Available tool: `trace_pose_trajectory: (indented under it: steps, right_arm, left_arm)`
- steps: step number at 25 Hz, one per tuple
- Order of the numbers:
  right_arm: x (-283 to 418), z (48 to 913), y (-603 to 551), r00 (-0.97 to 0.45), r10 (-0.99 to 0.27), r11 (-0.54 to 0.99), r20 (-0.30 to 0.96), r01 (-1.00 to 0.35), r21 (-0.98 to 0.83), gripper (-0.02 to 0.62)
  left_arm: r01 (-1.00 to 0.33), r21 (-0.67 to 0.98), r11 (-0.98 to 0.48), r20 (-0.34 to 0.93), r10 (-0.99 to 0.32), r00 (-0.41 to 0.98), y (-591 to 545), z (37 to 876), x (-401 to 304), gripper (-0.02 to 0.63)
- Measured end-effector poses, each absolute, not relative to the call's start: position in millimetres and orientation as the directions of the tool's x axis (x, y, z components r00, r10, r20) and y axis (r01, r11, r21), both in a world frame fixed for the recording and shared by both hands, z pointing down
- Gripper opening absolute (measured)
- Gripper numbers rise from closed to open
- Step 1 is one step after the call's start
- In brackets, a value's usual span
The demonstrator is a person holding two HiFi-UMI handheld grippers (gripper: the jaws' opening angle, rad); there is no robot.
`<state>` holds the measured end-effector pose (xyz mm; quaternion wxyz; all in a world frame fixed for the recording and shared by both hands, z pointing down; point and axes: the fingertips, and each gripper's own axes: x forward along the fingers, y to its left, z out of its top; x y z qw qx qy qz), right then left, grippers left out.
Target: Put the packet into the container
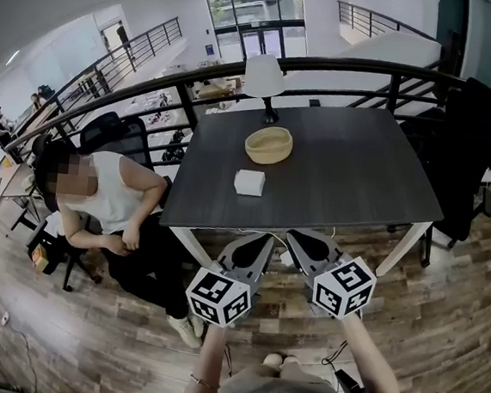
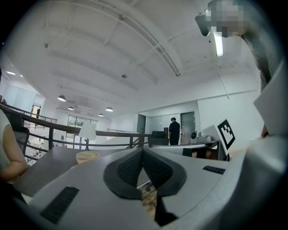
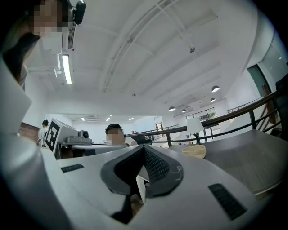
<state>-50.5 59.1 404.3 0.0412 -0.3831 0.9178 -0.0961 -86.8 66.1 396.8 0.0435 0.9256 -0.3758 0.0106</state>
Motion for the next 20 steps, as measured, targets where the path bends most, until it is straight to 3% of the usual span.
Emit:
trace_pose_trajectory:
  steps: [20]
  right_arm:
    - [-48.2, 408.8, -20.2, -0.744, -0.668, 0.726, -0.027, -0.643, -0.242, 0.011]
  left_arm:
    - [-0.751, 0.086, -0.655, 0.044, -0.751, 0.659, -12.6, 400.5, -92.9, 0.008]
